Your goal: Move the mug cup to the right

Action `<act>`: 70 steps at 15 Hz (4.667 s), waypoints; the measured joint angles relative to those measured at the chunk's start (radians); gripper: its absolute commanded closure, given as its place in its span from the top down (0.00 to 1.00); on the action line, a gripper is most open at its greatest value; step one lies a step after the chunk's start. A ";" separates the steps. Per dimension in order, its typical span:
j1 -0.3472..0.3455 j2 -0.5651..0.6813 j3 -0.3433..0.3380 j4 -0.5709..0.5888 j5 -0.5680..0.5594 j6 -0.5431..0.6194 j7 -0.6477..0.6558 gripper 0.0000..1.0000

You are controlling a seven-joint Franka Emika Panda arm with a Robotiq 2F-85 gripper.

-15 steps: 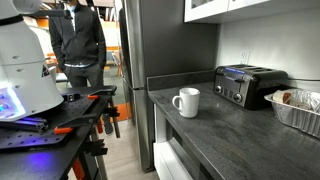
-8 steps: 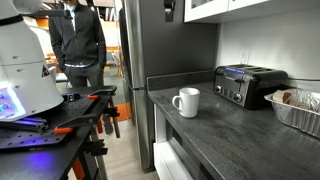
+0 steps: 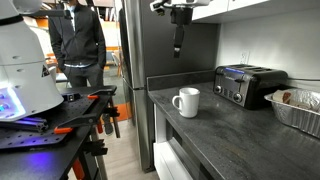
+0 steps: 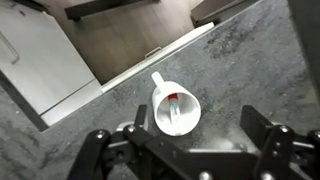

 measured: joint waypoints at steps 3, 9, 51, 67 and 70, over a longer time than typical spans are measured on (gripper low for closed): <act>0.000 0.096 -0.009 0.014 0.000 0.039 0.000 1.00; -0.024 0.311 -0.048 0.130 0.015 0.052 -0.031 1.00; -0.090 0.567 -0.213 0.434 0.074 -0.098 -0.015 0.03; -0.155 0.588 -0.196 0.439 0.181 -0.120 0.045 0.03; -0.156 0.598 -0.195 0.440 0.184 -0.120 0.047 0.03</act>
